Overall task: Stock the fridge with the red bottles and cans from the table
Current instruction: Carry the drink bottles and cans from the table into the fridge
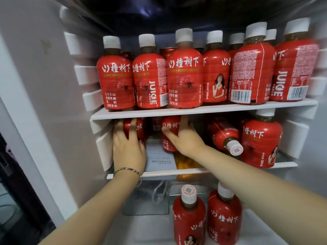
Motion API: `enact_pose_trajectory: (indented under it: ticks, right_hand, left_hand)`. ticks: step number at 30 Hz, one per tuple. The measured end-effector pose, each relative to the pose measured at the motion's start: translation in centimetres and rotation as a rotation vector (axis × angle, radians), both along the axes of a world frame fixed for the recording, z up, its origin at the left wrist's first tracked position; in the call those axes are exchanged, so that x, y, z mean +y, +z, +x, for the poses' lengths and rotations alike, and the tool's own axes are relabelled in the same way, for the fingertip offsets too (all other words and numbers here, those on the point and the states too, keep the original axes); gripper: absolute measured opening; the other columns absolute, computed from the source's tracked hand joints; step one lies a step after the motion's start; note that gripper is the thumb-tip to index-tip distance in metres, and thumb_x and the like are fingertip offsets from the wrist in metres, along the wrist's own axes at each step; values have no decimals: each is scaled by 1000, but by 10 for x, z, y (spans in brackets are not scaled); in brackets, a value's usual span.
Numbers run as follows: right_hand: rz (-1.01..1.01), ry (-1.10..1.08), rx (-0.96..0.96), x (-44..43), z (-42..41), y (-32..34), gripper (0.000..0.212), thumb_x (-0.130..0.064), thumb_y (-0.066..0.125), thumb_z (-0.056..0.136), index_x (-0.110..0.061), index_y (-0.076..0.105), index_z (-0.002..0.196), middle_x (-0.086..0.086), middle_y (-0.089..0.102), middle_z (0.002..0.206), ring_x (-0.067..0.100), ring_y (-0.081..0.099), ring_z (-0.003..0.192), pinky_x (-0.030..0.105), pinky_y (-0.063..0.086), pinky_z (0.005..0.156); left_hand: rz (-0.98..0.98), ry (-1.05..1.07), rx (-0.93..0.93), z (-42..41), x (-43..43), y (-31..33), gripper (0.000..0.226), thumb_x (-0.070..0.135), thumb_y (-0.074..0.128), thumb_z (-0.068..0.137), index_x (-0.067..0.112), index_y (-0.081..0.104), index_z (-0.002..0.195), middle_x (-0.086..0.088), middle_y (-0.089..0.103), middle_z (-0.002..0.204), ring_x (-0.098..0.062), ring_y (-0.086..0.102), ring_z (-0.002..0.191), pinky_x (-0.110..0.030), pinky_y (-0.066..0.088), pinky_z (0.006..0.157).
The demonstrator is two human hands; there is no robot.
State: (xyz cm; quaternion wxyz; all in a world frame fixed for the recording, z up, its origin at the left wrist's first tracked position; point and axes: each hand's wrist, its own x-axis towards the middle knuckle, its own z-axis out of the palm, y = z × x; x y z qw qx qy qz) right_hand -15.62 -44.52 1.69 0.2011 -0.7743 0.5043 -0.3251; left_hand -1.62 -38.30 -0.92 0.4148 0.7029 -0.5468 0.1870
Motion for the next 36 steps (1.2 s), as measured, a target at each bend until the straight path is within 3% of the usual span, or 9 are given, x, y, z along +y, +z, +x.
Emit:
enact_pose_trajectory:
  ticks: [2, 14, 18, 20, 23, 25, 29, 32, 36]
  right_hand:
    - [57, 32, 129, -5, 4, -1, 79, -55, 42, 92, -17, 1, 148, 13, 45, 139, 30, 53, 119, 42, 46, 97]
    - [312, -55, 116, -26, 49, 4, 43, -29, 52, 96, -10, 42, 133, 11, 51, 133, 28, 51, 122, 34, 39, 100]
    - [75, -127, 508, -7, 40, 15, 35, -7, 43, 95, -2, 49, 129, 19, 45, 136, 36, 43, 126, 44, 36, 105]
    - [-107, -220, 709, 5, 23, 25, 46, -14, 45, 95, -4, 38, 138, 21, 31, 144, 41, 29, 132, 51, 26, 108]
    - [-19, -398, 964, 11, -17, 33, 66, -35, 48, 92, -9, 21, 146, 26, 21, 147, 51, 21, 132, 59, 23, 107]
    - [75, -480, 1044, 11, -39, 31, 68, -35, 49, 91, -10, 20, 146, 26, 23, 146, 49, 25, 132, 59, 28, 105]
    - [60, -475, 963, 16, -53, 29, 64, -22, 49, 93, -10, 16, 147, 28, 21, 145, 51, 26, 131, 49, 42, 93]
    - [-103, -365, 851, 26, -58, 31, 64, -18, 54, 89, -12, 21, 143, 24, 34, 137, 44, 34, 125, 44, 41, 94]
    - [-191, -250, 484, 43, -66, 21, 69, -15, 63, 81, -15, 26, 140, 18, 39, 133, 37, 32, 123, 37, 39, 97]
  left_hand:
    - [-9, -1, -1, -1, 0, 1, 64, 5, 58, 83, 15, 35, 142, -20, 20, 149, -37, 21, 136, -45, 28, 108]
    - [-15, -4, 9, 2, -2, -1, 63, 3, 62, 79, 12, 42, 137, -25, 29, 143, -43, 29, 130, -48, 33, 104]
    - [-12, -6, 5, 1, 0, 1, 63, 4, 59, 81, 14, 38, 140, -22, 24, 146, -39, 26, 132, -46, 31, 105]
    - [-15, -3, 4, 1, 0, 1, 63, 3, 60, 81, 14, 39, 140, -23, 25, 146, -39, 27, 131, -46, 32, 105]
    - [-10, -2, 2, 1, 0, 2, 63, 3, 61, 80, 12, 40, 139, -23, 25, 146, -40, 27, 132, -46, 30, 107]
    - [-5, 6, 0, 1, 0, 2, 63, 4, 61, 81, 12, 39, 139, -23, 24, 147, -40, 26, 133, -46, 28, 108]
    - [19, 14, 0, 1, 1, 2, 64, 5, 61, 82, 13, 37, 141, -23, 22, 148, -40, 24, 134, -46, 27, 109]
    - [19, 14, -7, 1, 1, 3, 64, 5, 62, 81, 11, 38, 140, -24, 23, 147, -41, 26, 133, -47, 28, 108]
    - [26, 6, -4, 1, 1, 3, 65, 5, 61, 82, 13, 36, 141, -22, 22, 148, -39, 23, 135, -47, 28, 108]
